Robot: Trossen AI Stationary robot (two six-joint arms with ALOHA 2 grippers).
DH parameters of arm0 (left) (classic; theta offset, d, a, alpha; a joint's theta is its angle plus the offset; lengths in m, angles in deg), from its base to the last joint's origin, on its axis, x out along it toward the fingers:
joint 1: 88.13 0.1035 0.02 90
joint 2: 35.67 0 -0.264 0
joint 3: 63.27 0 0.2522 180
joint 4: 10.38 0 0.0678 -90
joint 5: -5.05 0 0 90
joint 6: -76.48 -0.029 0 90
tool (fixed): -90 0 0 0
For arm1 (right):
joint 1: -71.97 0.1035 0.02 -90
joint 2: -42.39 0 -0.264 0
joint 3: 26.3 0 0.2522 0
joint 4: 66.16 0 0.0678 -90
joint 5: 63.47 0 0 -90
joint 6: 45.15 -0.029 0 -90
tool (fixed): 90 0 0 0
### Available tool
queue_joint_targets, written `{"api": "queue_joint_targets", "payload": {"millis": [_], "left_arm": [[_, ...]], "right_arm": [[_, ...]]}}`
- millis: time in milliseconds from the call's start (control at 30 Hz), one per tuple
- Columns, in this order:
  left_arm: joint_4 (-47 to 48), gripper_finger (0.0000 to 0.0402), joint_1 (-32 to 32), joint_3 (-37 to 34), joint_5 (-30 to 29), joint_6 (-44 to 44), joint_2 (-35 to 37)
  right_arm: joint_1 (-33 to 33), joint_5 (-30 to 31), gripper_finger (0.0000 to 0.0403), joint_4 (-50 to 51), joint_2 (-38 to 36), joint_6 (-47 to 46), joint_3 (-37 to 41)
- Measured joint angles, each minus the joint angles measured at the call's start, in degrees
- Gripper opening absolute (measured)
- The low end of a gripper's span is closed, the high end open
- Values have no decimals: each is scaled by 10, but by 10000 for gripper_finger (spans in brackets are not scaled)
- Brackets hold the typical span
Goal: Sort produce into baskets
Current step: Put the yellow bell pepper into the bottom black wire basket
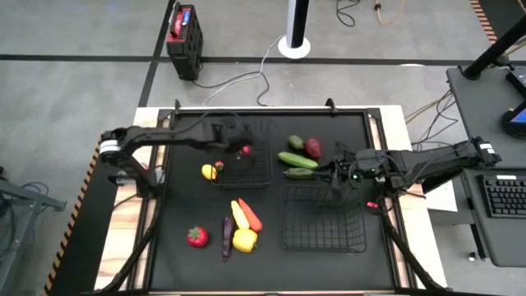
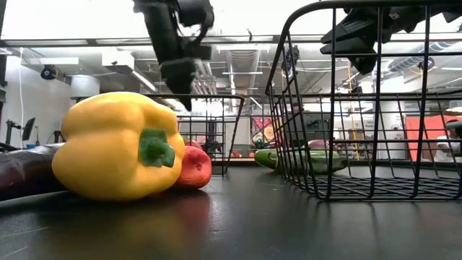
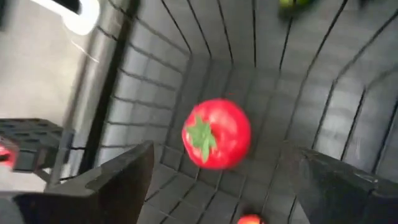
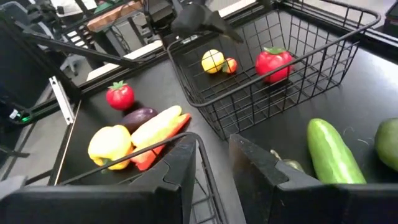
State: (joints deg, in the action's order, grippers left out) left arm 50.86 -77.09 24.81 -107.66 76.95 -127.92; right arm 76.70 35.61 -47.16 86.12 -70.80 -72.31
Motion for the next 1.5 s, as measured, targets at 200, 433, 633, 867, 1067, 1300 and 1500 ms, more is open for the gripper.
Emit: {"api": "queue_joint_targets", "payload": {"millis": [200, 433, 633, 867, 1067, 1300, 1500], "left_arm": [[-14, 331, -108, 0, -127, 88, 24], [-16, 331, -213, 0, -124, 156, 30], [-17, 331, -287, 0, -124, 226, 30], [-19, 331, -339, 0, -126, 308, 30], [-19, 331, -374, 0, -126, 349, 30], [-10, 331, -397, 0, -88, 389, 30], [29, 331, -414, 0, 8, 410, 30]], "right_arm": [[2, 0, 91, -29, 5, 2, 0], [21, -5, 91, -139, 73, 19, 0], [41, -5, 91, -234, 163, 29, 0], [62, -5, 91, -298, 236, 28, 0], [85, -5, 91, -300, 258, 5, 0], [114, -5, 91, -299, 250, 2, 0], [140, -5, 91, -288, 250, 1, 0]]}}
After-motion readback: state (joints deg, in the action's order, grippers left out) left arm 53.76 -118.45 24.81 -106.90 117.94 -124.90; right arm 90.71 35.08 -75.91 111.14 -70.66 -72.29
